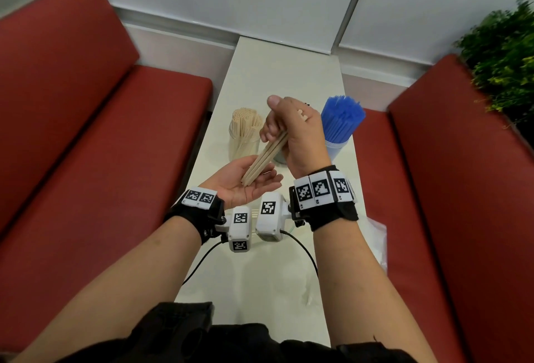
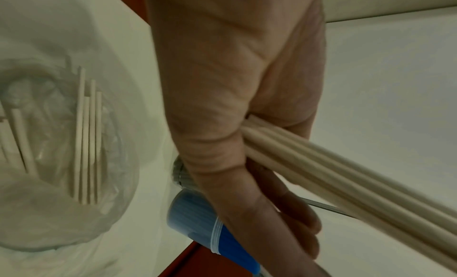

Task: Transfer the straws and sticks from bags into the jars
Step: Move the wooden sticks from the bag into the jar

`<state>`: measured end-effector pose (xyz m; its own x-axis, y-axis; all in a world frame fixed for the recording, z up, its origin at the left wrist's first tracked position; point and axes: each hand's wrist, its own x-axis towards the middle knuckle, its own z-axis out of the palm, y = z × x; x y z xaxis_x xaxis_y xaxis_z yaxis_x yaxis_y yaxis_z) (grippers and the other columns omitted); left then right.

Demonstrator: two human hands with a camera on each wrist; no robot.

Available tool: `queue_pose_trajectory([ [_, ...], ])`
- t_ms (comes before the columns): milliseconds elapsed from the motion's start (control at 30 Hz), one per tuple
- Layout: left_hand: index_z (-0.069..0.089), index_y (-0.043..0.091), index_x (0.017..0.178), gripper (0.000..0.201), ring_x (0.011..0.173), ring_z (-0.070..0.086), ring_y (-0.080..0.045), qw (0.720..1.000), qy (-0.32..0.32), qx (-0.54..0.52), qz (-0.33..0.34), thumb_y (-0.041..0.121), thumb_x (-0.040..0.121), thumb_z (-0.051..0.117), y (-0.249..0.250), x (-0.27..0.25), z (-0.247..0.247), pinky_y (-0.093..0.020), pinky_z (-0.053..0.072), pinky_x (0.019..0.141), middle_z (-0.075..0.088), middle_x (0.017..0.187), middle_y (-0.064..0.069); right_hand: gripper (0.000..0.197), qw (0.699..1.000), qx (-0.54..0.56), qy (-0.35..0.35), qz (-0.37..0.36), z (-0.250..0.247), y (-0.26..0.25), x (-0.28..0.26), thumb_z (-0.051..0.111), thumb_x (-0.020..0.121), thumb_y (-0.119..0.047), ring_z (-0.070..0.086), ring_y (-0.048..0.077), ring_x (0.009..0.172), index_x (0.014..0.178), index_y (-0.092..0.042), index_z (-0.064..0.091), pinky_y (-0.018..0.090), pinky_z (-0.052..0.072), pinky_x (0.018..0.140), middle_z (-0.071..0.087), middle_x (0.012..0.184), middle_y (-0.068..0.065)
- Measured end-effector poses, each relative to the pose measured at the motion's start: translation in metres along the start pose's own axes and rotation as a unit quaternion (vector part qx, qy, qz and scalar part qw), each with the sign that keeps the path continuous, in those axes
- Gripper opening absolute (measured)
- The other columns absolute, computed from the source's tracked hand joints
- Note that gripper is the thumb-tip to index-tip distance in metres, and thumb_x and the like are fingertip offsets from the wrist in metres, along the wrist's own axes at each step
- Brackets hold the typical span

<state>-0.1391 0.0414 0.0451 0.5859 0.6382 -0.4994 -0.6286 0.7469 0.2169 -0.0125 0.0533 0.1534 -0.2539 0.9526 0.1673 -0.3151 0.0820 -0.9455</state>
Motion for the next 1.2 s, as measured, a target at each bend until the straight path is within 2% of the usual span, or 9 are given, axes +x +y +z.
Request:
queue_pose_trajectory([
  [67,0.074,-0.007,0.084,0.033,0.08,0.075,-0.031,1.0,-0.005,0.018,-0.002,0.026,0.083,0.072,0.001,0.001,-0.002,-0.042,0.064,0.07,0.07,0.084,-0.021,0.041,1.0,-0.023,0.005,0.005,-0.005,0.001,0.002,0.066,0.091,-0.02,0.045,0.021,0.047,0.054,-0.017,0.051,0.034,0.043,0.058,0.048,0.051,0.003],
  [200,0.069,0.0,0.073,0.026,0.047,0.061,-0.013,0.999,-0.013,0.013,-0.038,0.025,0.081,0.073,0.003,0.004,-0.01,-0.017,0.049,0.037,0.063,0.071,-0.012,0.039,0.986,-0.155,-0.032,0.046,-0.017,0.009,0.002,0.063,0.095,-0.021,0.056,0.025,0.064,0.062,-0.004,0.053,0.034,0.049,0.065,0.059,0.065,0.013],
  [333,0.065,0.001,0.068,0.034,0.038,0.043,-0.006,0.999,0.021,0.006,-0.03,0.029,0.086,0.058,0.003,0.007,-0.024,-0.013,0.027,0.027,0.055,0.067,-0.006,0.022,0.917,-0.345,-0.134,0.147,-0.039,0.007,0.008,0.067,0.095,-0.024,0.065,0.01,0.069,0.081,-0.008,0.071,0.029,0.054,0.062,0.07,0.073,-0.004],
  [533,0.057,0.005,0.08,0.022,0.044,0.047,-0.008,0.991,0.116,0.015,0.06,0.02,0.095,0.059,0.006,0.021,-0.038,-0.014,0.033,0.034,0.055,0.07,-0.006,0.01,0.907,-0.333,-0.13,0.221,-0.039,0.008,0.036,0.072,0.087,-0.004,0.069,0.016,0.058,0.092,0.005,0.073,0.023,0.06,0.057,0.072,0.068,0.008],
  [633,0.065,0.002,0.09,0.029,0.065,0.061,-0.017,0.969,0.21,0.063,0.116,0.022,0.104,0.05,0.01,0.027,-0.055,-0.023,0.053,0.058,0.064,0.081,-0.011,0.014,0.908,-0.355,-0.09,0.201,-0.034,0.01,0.06,0.072,0.088,-0.004,0.069,0.016,0.057,0.097,0.007,0.071,0.021,0.058,0.056,0.074,0.074,0.014],
  [767,0.066,0.001,0.093,0.026,0.079,0.064,-0.024,0.932,0.259,0.238,0.092,0.018,0.105,0.05,0.005,0.031,-0.073,-0.032,0.052,0.076,0.068,0.091,-0.014,0.02,0.912,-0.374,-0.016,0.168,-0.03,0.025,0.1,0.071,0.086,-0.006,0.07,0.029,0.068,0.099,0.009,0.071,0.028,0.059,0.06,0.074,0.088,0.026],
  [900,0.068,-0.003,0.104,0.015,0.081,0.064,-0.024,0.855,0.279,0.433,0.063,0.008,0.099,0.059,0.0,0.043,-0.074,-0.028,0.051,0.074,0.068,0.1,-0.018,0.019,0.9,-0.4,0.0,0.174,-0.027,0.053,0.13,0.072,0.085,-0.011,0.074,0.031,0.07,0.096,0.005,0.073,0.04,0.062,0.078,0.075,0.084,0.021],
  [1067,0.074,0.002,0.111,0.021,0.097,0.065,-0.021,0.697,0.232,0.679,0.009,0.01,0.094,0.064,0.002,0.061,-0.073,-0.033,0.051,0.094,0.073,0.11,-0.014,0.011,0.871,-0.461,0.007,0.17,-0.035,0.08,0.154,0.069,0.087,-0.016,0.07,0.015,0.053,0.087,-0.006,0.072,0.015,0.047,0.047,0.075,0.076,0.013],
  [1200,0.068,0.008,0.126,0.033,0.119,0.061,-0.023,0.579,0.19,0.792,-0.024,0.016,0.093,0.067,0.0,0.079,-0.074,-0.029,0.046,0.099,0.067,0.128,-0.007,0.018,0.843,-0.504,-0.009,0.189,-0.038,0.097,0.167,0.065,0.088,-0.018,0.074,0.019,0.067,0.095,-0.003,0.073,0.021,0.055,0.054,0.077,0.08,0.015],
])
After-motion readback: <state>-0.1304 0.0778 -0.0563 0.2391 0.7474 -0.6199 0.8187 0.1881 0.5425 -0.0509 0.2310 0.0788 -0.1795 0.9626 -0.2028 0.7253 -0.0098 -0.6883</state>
